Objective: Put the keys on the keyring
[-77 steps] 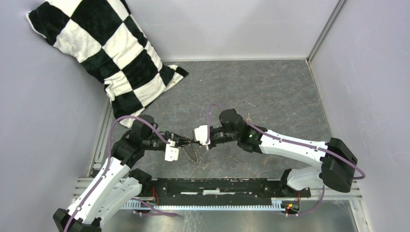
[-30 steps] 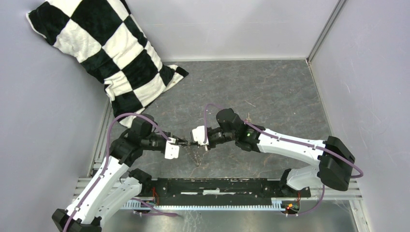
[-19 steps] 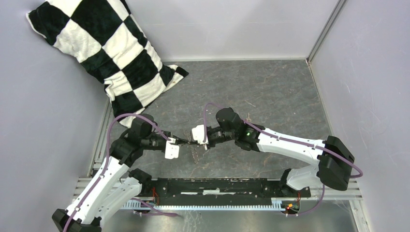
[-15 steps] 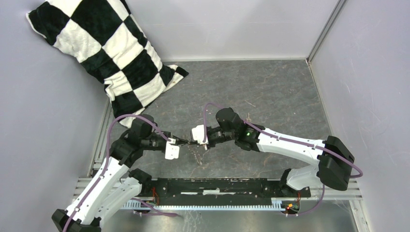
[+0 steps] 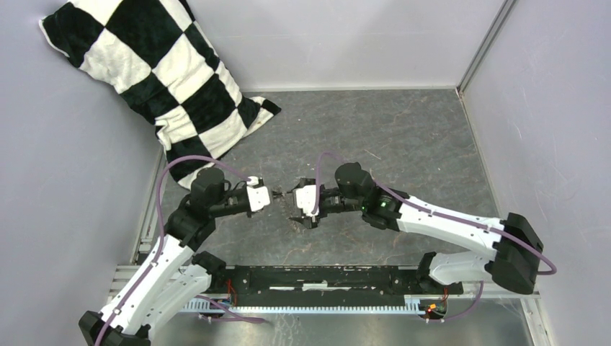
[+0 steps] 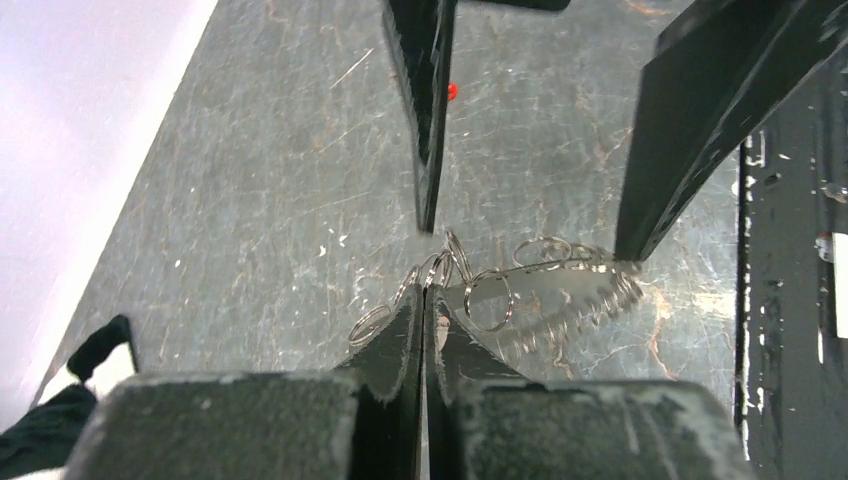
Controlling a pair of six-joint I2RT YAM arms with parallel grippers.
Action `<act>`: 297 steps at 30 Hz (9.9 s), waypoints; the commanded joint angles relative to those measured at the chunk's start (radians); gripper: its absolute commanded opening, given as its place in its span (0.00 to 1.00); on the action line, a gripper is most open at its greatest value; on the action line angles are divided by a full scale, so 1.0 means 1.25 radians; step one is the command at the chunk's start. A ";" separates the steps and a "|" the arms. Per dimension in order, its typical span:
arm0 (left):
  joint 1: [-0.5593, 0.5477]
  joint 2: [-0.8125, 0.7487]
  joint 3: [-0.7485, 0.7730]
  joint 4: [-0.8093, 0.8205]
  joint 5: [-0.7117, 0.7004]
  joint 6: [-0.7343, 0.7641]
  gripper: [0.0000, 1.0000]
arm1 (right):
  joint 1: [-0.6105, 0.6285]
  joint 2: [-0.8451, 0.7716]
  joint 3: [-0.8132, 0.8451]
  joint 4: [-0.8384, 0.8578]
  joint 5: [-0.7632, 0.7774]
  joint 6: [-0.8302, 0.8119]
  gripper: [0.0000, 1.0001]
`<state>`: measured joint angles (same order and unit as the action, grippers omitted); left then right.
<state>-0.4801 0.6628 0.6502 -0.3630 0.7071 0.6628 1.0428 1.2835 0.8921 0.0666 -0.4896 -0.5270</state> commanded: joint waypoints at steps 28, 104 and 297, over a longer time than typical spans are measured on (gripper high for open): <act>0.000 -0.104 0.244 0.045 0.327 0.409 0.02 | -0.093 -0.262 0.025 0.309 -0.072 0.309 0.54; 0.000 -0.023 0.248 0.467 0.200 -0.676 0.02 | -0.050 -0.170 0.120 0.295 0.117 0.262 0.40; -0.001 0.094 0.431 -0.563 0.109 0.544 0.18 | 0.266 0.097 0.495 -0.397 0.383 -0.222 0.01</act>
<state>-0.4839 0.7631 1.1629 -1.0744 0.8463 1.3334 1.3659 1.3922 1.4372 -0.4755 0.0044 -0.8318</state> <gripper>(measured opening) 0.218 0.014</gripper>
